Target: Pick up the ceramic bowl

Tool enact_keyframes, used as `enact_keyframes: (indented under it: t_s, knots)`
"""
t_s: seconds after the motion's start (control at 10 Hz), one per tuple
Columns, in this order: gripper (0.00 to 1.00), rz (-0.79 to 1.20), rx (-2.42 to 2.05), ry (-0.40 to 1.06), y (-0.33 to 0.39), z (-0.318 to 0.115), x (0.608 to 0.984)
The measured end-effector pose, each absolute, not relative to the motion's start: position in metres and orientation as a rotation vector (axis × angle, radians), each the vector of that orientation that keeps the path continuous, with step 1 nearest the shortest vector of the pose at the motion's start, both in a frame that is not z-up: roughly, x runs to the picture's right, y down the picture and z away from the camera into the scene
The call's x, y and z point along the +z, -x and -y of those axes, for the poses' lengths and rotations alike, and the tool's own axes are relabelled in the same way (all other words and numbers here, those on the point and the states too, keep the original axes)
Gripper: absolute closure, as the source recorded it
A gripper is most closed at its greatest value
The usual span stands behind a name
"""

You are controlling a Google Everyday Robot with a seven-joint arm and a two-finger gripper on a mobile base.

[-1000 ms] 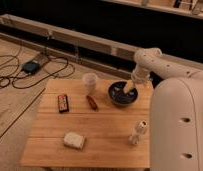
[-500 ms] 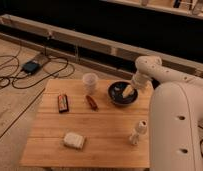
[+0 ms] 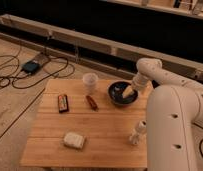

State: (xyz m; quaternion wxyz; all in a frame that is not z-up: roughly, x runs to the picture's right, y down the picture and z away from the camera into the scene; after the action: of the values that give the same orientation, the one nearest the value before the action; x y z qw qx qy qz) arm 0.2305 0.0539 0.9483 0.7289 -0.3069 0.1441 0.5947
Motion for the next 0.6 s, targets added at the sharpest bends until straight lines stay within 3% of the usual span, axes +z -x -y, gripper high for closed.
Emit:
enact_keyframes:
  t_s: [0.2,0.6]
  knots:
    - [0.32,-0.334,1.318,0.682,-0.2362,-0.0578,0.9563]
    - [0.72,-0.286,1.349,0.742,-0.2318,-0.0517,0.9512]
